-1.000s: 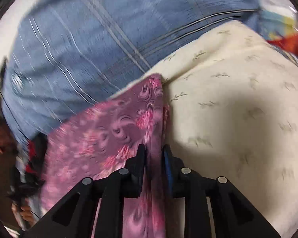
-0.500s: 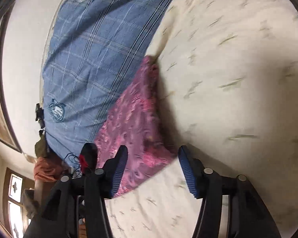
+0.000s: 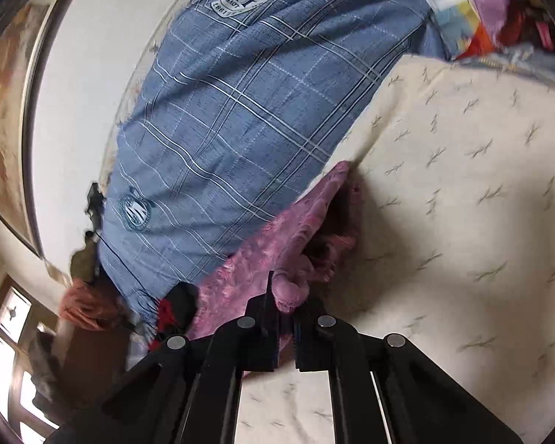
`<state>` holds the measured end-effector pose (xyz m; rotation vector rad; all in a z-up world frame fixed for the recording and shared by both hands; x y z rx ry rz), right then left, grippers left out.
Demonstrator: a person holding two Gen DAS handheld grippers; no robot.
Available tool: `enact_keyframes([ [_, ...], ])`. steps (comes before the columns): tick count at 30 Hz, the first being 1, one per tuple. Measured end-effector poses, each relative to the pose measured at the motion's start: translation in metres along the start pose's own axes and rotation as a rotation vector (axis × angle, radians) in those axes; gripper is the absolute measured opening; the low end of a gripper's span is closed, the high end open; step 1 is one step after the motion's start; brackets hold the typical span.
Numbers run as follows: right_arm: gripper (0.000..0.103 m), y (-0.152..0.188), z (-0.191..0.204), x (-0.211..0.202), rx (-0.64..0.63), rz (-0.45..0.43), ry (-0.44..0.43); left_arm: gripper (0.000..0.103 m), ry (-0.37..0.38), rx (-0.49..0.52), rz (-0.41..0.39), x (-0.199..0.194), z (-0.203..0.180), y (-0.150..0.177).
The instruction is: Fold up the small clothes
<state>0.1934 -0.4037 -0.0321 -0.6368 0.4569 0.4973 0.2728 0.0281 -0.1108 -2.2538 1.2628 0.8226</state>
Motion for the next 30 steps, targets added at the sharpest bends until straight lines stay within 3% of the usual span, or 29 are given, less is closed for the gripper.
enact_keyframes([
  [2, 0.004, 0.013, -0.028, 0.014, 0.022, 0.063, 0.089, 0.007, -0.041, -0.023, 0.025, 0.015, 0.017, 0.008],
  [5, 0.005, 0.033, -0.047, 0.027, 0.005, 0.123, 0.157, 0.012, 0.010, -0.069, 0.027, 0.002, 0.027, 0.010],
  [6, 0.014, 0.034, -0.045, 0.021, 0.004, 0.102, 0.159, 0.013, 0.002, -0.051, 0.027, -0.006, 0.027, 0.010],
  [7, 0.016, 0.033, -0.042, 0.016, 0.011, 0.100, 0.161, 0.019, -0.035, -0.006, 0.007, -0.018, 0.025, 0.010],
  [10, 0.020, 0.020, -0.037, -0.010, 0.011, 0.026, 0.211, 0.058, -0.167, 0.146, -0.103, -0.053, 0.017, 0.007],
  [11, 0.022, 0.015, -0.033, -0.017, 0.001, -0.007, 0.220, 0.064, -0.227, 0.199, -0.155, -0.063, 0.012, 0.003],
  [14, 0.030, 0.003, -0.017, -0.020, -0.040, -0.051, 0.208, 0.070, -0.415, 0.368, -0.297, -0.078, -0.010, -0.011],
  [16, 0.035, 0.002, 0.003, -0.010, -0.081, -0.035, 0.182, 0.070, -0.482, 0.444, -0.340, -0.075, -0.023, -0.019],
  [22, 0.036, 0.007, 0.035, 0.036, -0.200, 0.037, 0.218, 0.070, -0.542, 0.545, -0.378, -0.056, -0.050, -0.038],
  [30, 0.041, -0.015, 0.020, 0.072, -0.213, 0.071, 0.298, 0.070, -0.581, 0.569, -0.392, -0.038, -0.057, -0.069],
])
Point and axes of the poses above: each gripper's, at about its wrist camera, not at the fingertips, and x roughly the way its jaws point, z to its left, y to its underside, the point moved 7 cm from there along x, roughly the way its jaws point, and after that the axes turned 2 degrees about y, right-handed, at the moved point
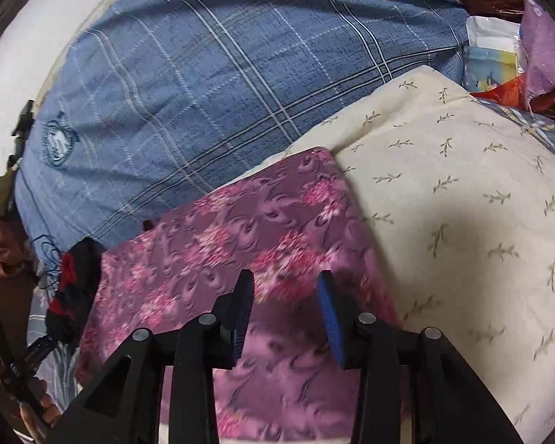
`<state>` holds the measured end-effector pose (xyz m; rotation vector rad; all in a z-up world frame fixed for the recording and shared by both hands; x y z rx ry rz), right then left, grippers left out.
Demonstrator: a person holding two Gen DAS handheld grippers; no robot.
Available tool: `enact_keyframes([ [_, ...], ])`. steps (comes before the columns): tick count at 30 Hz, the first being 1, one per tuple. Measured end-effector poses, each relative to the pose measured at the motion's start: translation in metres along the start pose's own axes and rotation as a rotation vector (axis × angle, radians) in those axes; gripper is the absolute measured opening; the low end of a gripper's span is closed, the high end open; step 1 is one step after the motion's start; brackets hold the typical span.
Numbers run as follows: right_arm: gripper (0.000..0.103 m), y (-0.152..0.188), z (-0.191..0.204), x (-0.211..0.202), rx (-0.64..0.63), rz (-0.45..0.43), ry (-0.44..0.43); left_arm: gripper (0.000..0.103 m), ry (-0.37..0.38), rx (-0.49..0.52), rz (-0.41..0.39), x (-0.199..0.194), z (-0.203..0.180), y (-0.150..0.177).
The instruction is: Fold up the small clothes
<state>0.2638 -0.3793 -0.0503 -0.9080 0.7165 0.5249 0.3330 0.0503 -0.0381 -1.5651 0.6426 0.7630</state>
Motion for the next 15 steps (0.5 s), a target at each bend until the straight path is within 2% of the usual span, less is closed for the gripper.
enact_keyframes([
  [5, 0.044, -0.017, -0.007, 0.022, -0.004, 0.028, 0.035, 0.070, -0.021, 0.047, 0.036, 0.025, -0.004, -0.023],
  [8, 0.049, -0.035, -0.016, 0.035, 0.035, 0.036, 0.044, 0.070, 0.104, 0.019, 0.136, 0.050, -0.009, -0.048],
  [10, 0.058, -0.050, -0.027, 0.046, 0.093, 0.033, 0.068, 0.070, 0.204, -0.040, 0.222, 0.068, -0.010, -0.061],
  [15, 0.061, -0.070, -0.035, 0.074, 0.178, 0.050, 0.036, 0.070, 0.308, -0.147, 0.350, 0.108, -0.010, -0.073],
])
Point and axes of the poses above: each gripper's, at about its wrist camera, not at the fingertips, and x roughly the way its jaws point, z to its left, y to its underside, the point moved 7 cm from there along x, roughly the way its jaws point, and after that the axes turned 2 degrees about y, right-handed, at the moved point
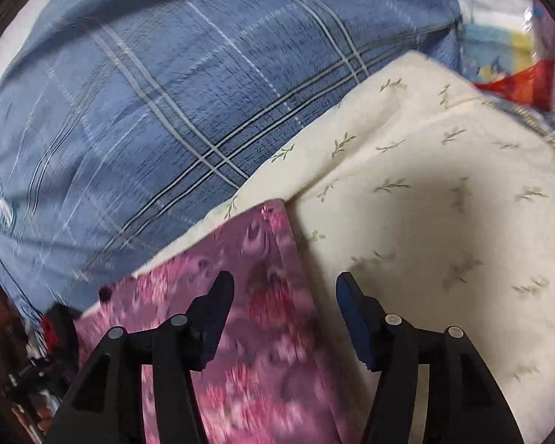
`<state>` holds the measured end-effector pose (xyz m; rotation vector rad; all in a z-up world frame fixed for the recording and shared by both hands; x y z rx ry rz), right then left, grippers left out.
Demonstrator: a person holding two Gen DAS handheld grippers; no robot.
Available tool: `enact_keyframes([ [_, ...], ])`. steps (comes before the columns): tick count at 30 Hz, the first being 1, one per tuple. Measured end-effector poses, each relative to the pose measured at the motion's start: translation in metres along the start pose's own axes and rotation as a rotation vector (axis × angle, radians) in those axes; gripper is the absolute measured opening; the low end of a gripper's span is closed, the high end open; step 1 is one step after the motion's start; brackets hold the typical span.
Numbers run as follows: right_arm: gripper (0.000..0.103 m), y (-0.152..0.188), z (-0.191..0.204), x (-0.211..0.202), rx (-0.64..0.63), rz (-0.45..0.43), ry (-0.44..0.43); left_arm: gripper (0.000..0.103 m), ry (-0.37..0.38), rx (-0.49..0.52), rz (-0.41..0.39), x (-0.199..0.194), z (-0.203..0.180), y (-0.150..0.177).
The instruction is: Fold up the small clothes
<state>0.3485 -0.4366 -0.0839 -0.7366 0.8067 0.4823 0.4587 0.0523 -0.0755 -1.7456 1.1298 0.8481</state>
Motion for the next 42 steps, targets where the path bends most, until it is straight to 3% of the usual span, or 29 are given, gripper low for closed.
enact_keyframes([
  [5, 0.062, -0.010, 0.015, 0.025, -0.015, 0.011, -0.022, 0.070, 0.098, -0.056, 0.082, 0.030, -0.005, 0.000],
  [7, 0.061, -0.010, 0.029, 0.032, -0.057, 0.034, -0.069, 0.070, 0.107, -0.048, 0.123, 0.044, -0.012, 0.004],
  [8, 0.050, -0.009, 0.034, 0.034, -0.103, 0.039, -0.047, 0.070, 0.110, -0.040, 0.139, 0.051, -0.015, 0.005],
  [9, 0.027, -0.009, 0.038, 0.035, -0.128, 0.040, -0.048, 0.069, 0.109, -0.038, 0.140, 0.057, -0.018, 0.006],
  [10, 0.022, -0.009, 0.041, 0.035, -0.145, 0.042, -0.052, 0.061, 0.105, -0.033, 0.124, 0.058, -0.021, 0.005],
  [11, 0.021, -0.010, 0.045, 0.031, -0.163, 0.030, -0.061, 0.042, 0.101, -0.024, 0.094, 0.056, -0.024, 0.003],
  [14, 0.017, -0.019, 0.056, 0.003, -0.186, -0.073, -0.147, 0.016, 0.119, -0.033, 0.004, 0.045, -0.026, -0.007],
  [16, 0.017, -0.027, 0.053, -0.005, -0.143, -0.124, -0.169, 0.011, 0.062, -0.040, -0.034, 0.046, -0.018, -0.014],
  [18, 0.017, -0.028, 0.045, 0.008, -0.117, -0.098, -0.136, 0.009, -0.037, -0.061, -0.034, 0.057, -0.005, -0.018],
  [21, 0.018, -0.018, 0.030, 0.045, -0.106, 0.005, -0.019, 0.008, -0.080, -0.094, -0.023, 0.068, 0.006, -0.018],
  [23, 0.019, -0.013, 0.026, 0.054, -0.083, 0.046, 0.002, 0.008, -0.092, -0.102, -0.017, 0.064, 0.008, -0.017],
  [24, 0.027, -0.016, 0.027, 0.049, -0.078, 0.025, 0.006, 0.008, -0.067, -0.106, 0.001, 0.059, 0.008, -0.014],
  [27, 0.030, -0.013, 0.027, 0.019, -0.098, -0.028, 0.041, 0.010, -0.002, -0.099, 0.000, 0.025, 0.012, -0.004],
  [28, 0.030, -0.008, 0.028, 0.008, -0.115, -0.039, 0.033, 0.018, 0.023, -0.087, -0.004, 0.013, 0.012, 0.003],
  [31, 0.034, 0.023, 0.037, -0.027, -0.152, -0.049, -0.036, 0.056, 0.077, -0.022, -0.006, -0.027, 0.014, 0.047],
  [32, 0.038, 0.033, 0.041, -0.033, -0.159, -0.045, -0.063, 0.060, 0.098, -0.008, -0.009, -0.033, 0.015, 0.057],
  [37, 0.043, 0.134, 0.085, -0.059, -0.278, 0.045, -0.178, 0.061, 0.229, 0.016, 0.068, -0.045, 0.008, 0.140],
  [40, 0.043, 0.174, 0.111, -0.066, -0.342, 0.084, -0.213, 0.062, 0.304, -0.019, 0.099, -0.040, 0.014, 0.147],
  [42, 0.045, 0.194, 0.122, -0.071, -0.389, 0.102, -0.223, 0.061, 0.298, -0.051, 0.114, -0.036, 0.022, 0.157],
])
Point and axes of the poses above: each gripper's, at about its wrist camera, not at the fingertips, and x roughly the way its jaws point, z to its left, y to its underside, the point moved 7 cm from there along x, roughly the way its jaws point, and after that the axes turned 2 degrees about y, right-handed, at the moved point
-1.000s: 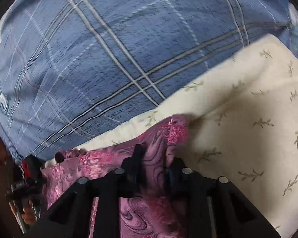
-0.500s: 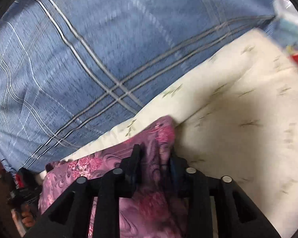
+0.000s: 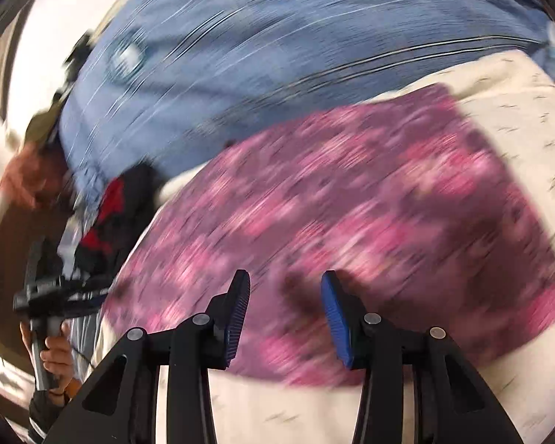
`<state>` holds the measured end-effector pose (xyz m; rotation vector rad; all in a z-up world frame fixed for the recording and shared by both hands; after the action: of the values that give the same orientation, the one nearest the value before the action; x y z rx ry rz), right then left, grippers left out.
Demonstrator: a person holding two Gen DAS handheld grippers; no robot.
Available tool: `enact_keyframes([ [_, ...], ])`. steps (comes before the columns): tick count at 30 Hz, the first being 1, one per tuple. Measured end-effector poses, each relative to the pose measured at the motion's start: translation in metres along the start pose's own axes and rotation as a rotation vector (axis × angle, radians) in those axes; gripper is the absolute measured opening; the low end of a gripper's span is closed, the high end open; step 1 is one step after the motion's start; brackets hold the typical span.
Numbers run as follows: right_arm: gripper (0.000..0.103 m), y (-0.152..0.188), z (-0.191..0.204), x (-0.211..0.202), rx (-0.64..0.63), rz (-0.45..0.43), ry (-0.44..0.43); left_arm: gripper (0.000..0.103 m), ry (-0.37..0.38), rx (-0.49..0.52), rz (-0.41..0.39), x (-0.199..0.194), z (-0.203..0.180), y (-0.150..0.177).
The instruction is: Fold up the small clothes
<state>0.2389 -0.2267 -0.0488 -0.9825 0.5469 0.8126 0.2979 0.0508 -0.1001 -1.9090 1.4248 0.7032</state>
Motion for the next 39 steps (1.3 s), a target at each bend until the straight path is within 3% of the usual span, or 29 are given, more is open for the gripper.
enact_keyframes([
  [2, 0.045, 0.014, 0.005, 0.007, -0.020, 0.015, 0.038, 0.043, -0.065, 0.001, -0.019, 0.010, 0.008, 0.002],
  [5, 0.042, 0.025, -0.002, 0.005, -0.033, 0.026, 0.056, 0.036, -0.093, 0.026, -0.059, 0.003, 0.007, 0.004],
  [7, 0.043, 0.020, -0.015, -0.011, 0.010, 0.006, 0.051, 0.036, -0.064, 0.003, -0.057, -0.003, 0.006, 0.006],
  [10, 0.045, -0.009, -0.061, -0.056, 0.136, -0.150, 0.108, 0.036, -0.035, 0.016, -0.126, -0.023, 0.000, 0.005],
  [13, 0.046, -0.029, -0.103, -0.076, 0.230, -0.226, 0.105, 0.047, -0.032, 0.083, -0.217, -0.037, -0.025, -0.001],
  [16, 0.038, -0.032, -0.131, -0.071, 0.236, -0.238, 0.135, 0.051, -0.115, 0.157, -0.248, -0.023, -0.033, -0.007],
  [18, 0.027, -0.018, -0.151, -0.054, 0.293, -0.200, 0.154, 0.050, -0.216, 0.155, -0.187, 0.006, -0.019, -0.007],
  [20, 0.012, -0.010, -0.164, -0.058, 0.317, -0.242, 0.154, 0.052, -0.264, 0.144, -0.137, 0.023, 0.002, -0.006],
  [23, 0.016, -0.015, -0.168, -0.064, 0.343, -0.218, 0.150, 0.050, -0.238, 0.144, -0.183, 0.002, -0.005, -0.010],
  [26, 0.020, -0.041, -0.148, -0.073, 0.273, -0.270, 0.135, 0.052, -0.171, 0.138, -0.265, -0.017, -0.029, -0.029],
  [29, 0.021, -0.077, -0.115, -0.048, 0.151, -0.247, 0.135, 0.055, -0.201, 0.183, -0.286, -0.009, -0.055, -0.055],
  [34, 0.023, -0.109, -0.112, -0.013, 0.148, -0.242, 0.134, 0.055, -0.279, 0.197, -0.188, 0.049, -0.054, -0.079],
  [36, 0.038, -0.108, -0.137, -0.002, 0.187, -0.225, 0.187, 0.054, -0.303, 0.195, -0.168, 0.066, -0.040, -0.080],
  [37, 0.034, -0.104, -0.151, 0.009, 0.204, -0.178, 0.238, 0.055, -0.304, 0.225, -0.206, 0.066, -0.041, -0.078],
  [39, 0.007, -0.103, -0.166, 0.008, 0.237, -0.201, 0.220, 0.057, -0.337, 0.301, -0.239, 0.067, -0.046, -0.073],
])
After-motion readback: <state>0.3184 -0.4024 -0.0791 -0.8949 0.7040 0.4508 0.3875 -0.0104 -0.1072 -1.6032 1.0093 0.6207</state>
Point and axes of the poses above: each gripper's, at about its wrist camera, not at the fingertips, and x roughly the way its jaws point, z to its left, y to its underside, the point moved 7 cm from there along x, roughly the way its jaws point, and after that the axes turned 2 degrees about y, right-handed, at the moved point
